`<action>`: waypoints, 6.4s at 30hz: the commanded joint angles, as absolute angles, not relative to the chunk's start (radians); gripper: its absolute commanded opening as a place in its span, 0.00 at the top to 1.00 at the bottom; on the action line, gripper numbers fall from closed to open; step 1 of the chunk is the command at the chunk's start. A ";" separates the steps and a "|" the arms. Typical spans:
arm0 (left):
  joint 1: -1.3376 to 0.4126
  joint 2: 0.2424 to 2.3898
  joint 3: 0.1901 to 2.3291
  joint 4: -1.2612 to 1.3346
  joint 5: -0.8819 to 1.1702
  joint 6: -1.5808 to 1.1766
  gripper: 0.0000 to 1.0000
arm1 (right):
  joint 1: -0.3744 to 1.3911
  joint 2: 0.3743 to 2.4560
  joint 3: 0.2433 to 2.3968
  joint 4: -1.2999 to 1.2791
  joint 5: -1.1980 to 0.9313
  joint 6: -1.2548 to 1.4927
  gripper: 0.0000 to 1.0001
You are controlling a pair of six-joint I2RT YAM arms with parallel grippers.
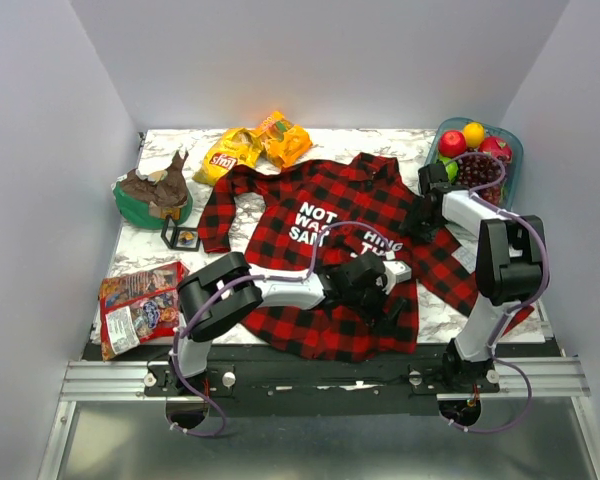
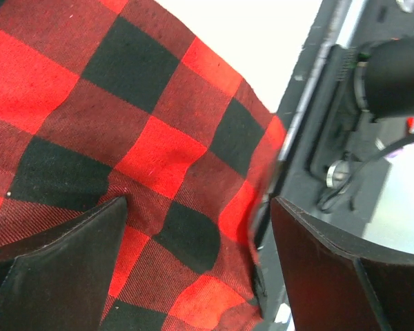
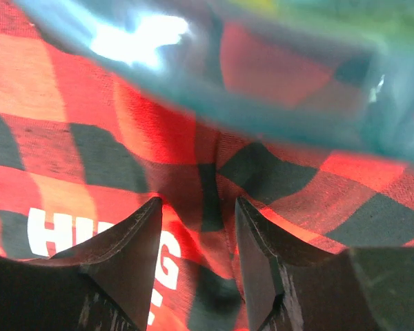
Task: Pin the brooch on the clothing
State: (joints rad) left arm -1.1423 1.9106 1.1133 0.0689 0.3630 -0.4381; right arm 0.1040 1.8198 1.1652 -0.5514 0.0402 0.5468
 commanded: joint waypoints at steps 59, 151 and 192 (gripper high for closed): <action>-0.328 1.773 1.232 -0.629 -0.514 -0.020 0.88 | 0.167 1.215 0.982 -0.523 -0.258 0.380 0.32; -0.023 1.612 1.068 -0.436 -0.101 -0.110 0.07 | 0.169 1.014 0.841 -0.580 -0.270 0.359 0.32; 0.048 1.809 1.137 -0.469 -0.117 -0.048 0.25 | 0.167 0.936 0.798 -0.617 -0.241 0.399 0.32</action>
State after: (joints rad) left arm 0.0441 1.8030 1.1481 -0.4580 -0.1356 -0.0452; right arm 0.1646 0.9535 0.8101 -0.5922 -0.2489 0.3916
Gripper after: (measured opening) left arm 0.770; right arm 0.682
